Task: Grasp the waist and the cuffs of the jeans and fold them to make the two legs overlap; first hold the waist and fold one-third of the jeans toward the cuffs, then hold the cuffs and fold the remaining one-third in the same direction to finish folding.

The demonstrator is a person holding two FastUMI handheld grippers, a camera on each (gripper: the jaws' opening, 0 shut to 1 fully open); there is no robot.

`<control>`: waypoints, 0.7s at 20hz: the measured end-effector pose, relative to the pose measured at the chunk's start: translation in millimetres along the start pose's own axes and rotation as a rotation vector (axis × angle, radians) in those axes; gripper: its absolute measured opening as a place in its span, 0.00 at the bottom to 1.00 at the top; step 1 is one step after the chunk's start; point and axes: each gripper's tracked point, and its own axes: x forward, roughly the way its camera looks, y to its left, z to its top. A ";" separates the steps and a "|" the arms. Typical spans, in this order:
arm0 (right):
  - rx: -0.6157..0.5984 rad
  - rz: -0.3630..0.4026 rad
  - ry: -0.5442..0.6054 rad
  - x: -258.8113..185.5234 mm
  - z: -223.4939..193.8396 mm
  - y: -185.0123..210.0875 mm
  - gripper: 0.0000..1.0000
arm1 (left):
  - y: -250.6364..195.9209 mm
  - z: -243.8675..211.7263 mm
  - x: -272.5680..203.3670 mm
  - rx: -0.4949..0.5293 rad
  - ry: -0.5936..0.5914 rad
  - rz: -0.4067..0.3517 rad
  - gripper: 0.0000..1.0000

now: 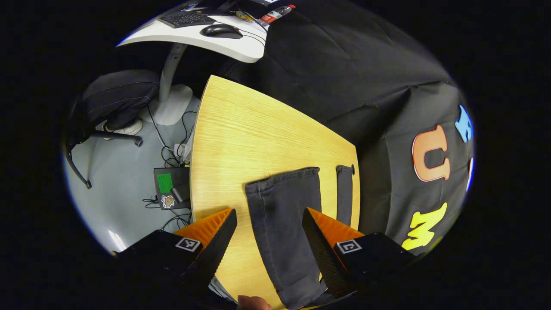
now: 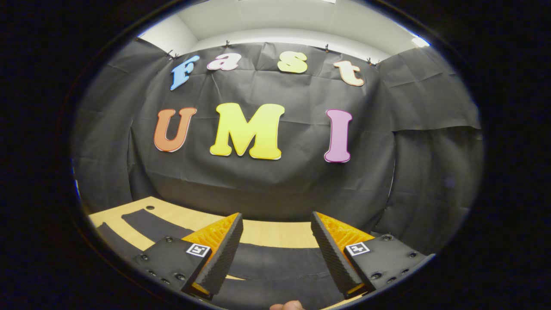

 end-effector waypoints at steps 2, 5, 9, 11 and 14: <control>-0.006 -0.022 0.001 0.0 1.8 -2.8 0.94 | -8.3 2.4 8.0 -0.008 -0.002 -0.024 0.98; 0.005 -0.060 0.010 -1.3 -7.1 -20.4 0.96 | -17.5 4.4 19.1 0.038 0.004 -0.037 0.97; -0.006 -0.092 0.038 -2.5 -16.7 -38.1 0.94 | -32.6 5.7 31.7 0.097 -0.013 -0.060 0.97; -0.004 -0.099 0.052 -1.8 -20.5 -43.1 0.94 | -35.3 4.8 38.2 0.115 -0.018 -0.067 0.96; -0.007 -0.114 0.075 -0.4 -26.2 -52.6 0.94 | -38.6 3.7 46.1 0.120 -0.026 -0.068 0.92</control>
